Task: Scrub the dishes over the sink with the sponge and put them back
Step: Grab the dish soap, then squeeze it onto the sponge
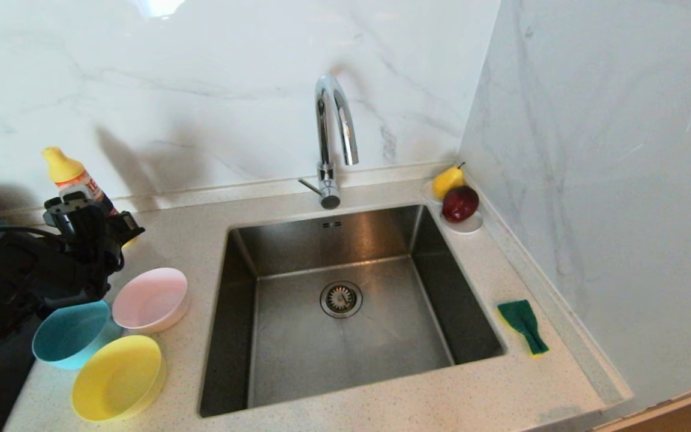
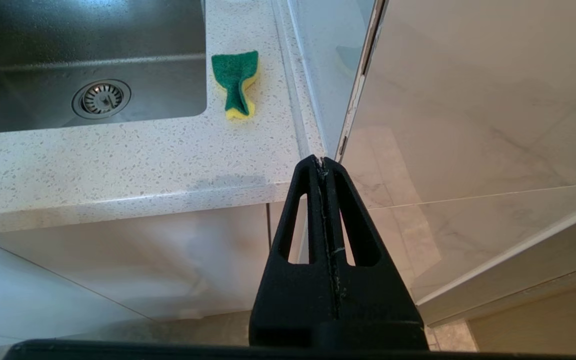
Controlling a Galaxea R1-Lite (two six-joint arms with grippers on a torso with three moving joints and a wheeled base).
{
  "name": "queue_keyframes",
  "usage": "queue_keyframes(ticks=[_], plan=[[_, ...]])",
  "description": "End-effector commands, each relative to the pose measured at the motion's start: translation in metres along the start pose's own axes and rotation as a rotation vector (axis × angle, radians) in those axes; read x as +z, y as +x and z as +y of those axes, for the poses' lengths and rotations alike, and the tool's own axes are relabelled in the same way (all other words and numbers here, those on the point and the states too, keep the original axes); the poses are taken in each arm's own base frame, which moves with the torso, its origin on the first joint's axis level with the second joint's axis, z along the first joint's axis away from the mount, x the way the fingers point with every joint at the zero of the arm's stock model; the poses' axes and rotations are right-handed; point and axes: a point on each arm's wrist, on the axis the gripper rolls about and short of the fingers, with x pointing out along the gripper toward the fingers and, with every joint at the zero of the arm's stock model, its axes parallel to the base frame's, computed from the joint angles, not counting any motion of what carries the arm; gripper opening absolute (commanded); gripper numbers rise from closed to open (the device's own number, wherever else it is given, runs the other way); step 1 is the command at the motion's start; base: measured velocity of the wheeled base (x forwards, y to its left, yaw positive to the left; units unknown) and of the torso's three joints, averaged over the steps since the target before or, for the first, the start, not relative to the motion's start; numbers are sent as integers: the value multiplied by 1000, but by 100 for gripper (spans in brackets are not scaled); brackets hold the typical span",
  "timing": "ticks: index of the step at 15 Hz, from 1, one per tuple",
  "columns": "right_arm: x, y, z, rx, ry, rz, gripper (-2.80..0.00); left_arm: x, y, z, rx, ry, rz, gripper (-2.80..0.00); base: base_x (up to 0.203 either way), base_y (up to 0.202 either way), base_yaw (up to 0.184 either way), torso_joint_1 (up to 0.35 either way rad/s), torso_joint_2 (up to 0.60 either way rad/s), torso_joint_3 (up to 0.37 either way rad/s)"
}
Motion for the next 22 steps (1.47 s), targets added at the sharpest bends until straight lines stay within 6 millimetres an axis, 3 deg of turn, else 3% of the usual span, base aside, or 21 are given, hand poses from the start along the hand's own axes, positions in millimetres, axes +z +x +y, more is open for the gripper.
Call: queue_keyframes(ticks=[1,3,6,14,17,19,22], plan=[[0,0,0,1,0,-1,-280,-1,6,-1,2,-3,-6,-280,0,0,0,0,0,0],[0,0,0,1,0,-1,-280,9,6,-2,5,-7,-12,-280,0,0,0,0,0,0],[0,0,0,1,0,-1,-280,41,-6,-2,4,-20,-39,-280,0,0,0,0,0,0],[0,0,0,1,0,-1,-280,160,-86,9,-6,-69,-148,-280,0,0,0,0,0,0],[0,0,0,1,0,-1,-280,221,-136,16,-15,-84,-203,-280,0,0,0,0,0,0],[0,0,0,1,0,-1,-280,256,-186,18,-48,-90,-214,-280,0,0,0,0,0,0],[0,0,0,1,0,-1,-280,289,-268,20,-157,-88,-201,-280,0,0,0,0,0,0]])
